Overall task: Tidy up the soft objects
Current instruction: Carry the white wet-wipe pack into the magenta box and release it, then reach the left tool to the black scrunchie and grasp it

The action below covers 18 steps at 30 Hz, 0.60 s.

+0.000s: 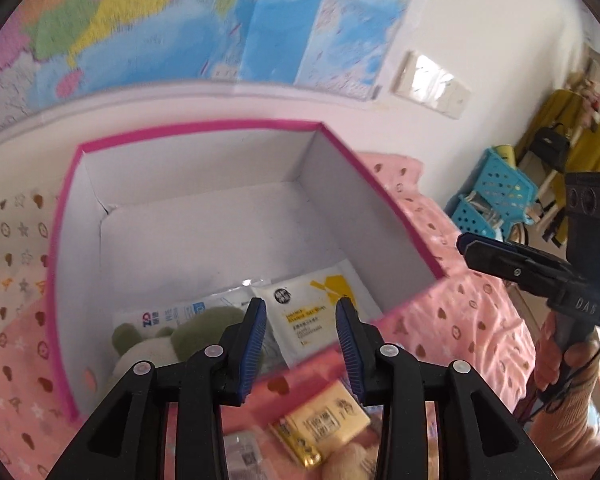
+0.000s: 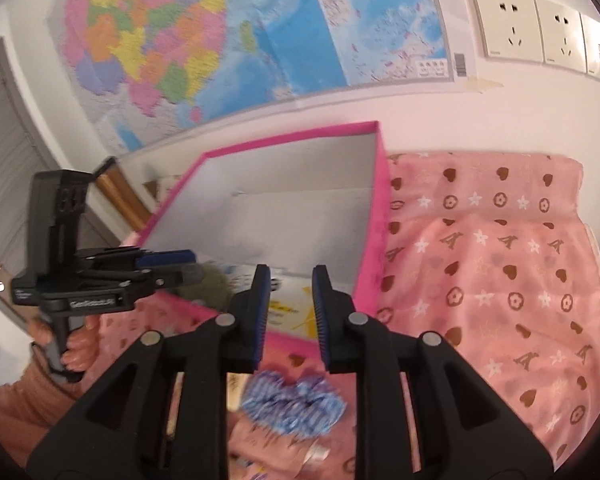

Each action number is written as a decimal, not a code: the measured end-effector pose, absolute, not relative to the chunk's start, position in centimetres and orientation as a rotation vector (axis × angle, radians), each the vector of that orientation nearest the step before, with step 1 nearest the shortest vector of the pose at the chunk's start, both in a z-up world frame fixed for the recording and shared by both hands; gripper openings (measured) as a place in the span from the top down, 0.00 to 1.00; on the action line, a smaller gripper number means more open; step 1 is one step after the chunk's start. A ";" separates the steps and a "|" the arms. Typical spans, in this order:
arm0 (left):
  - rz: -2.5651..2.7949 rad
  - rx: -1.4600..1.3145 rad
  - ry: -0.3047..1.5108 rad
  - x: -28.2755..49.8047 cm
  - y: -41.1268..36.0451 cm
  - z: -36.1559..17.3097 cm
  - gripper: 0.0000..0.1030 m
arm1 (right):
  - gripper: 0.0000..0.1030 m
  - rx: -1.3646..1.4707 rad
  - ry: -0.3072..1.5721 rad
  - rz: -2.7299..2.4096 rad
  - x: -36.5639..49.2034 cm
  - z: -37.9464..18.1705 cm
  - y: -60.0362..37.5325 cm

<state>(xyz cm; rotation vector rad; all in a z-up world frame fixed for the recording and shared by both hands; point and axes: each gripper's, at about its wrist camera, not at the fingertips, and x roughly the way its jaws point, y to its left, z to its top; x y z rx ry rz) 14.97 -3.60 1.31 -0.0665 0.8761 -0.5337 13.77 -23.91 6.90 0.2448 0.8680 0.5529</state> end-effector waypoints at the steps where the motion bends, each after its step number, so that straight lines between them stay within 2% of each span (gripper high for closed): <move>1: -0.540 -0.061 0.865 14.4 -3.5 1.5 0.60 | 0.70 0.256 0.854 0.579 13.0 7.3 -24.1; 4: -0.561 -0.037 0.819 11.6 -3.4 2.4 0.57 | 0.63 0.278 0.817 0.648 10.7 8.5 -24.2; 11: -0.634 -0.001 0.804 6.0 -2.9 1.7 0.53 | 0.58 0.267 0.791 0.768 5.1 10.1 -24.0; 13: -0.657 -0.006 0.821 4.8 -2.9 0.9 0.53 | 0.54 0.259 0.800 0.780 3.6 9.8 -23.9; 18: -0.662 -0.035 0.909 2.7 -2.5 -2.2 0.53 | 0.54 0.250 0.906 0.824 0.4 7.0 -23.0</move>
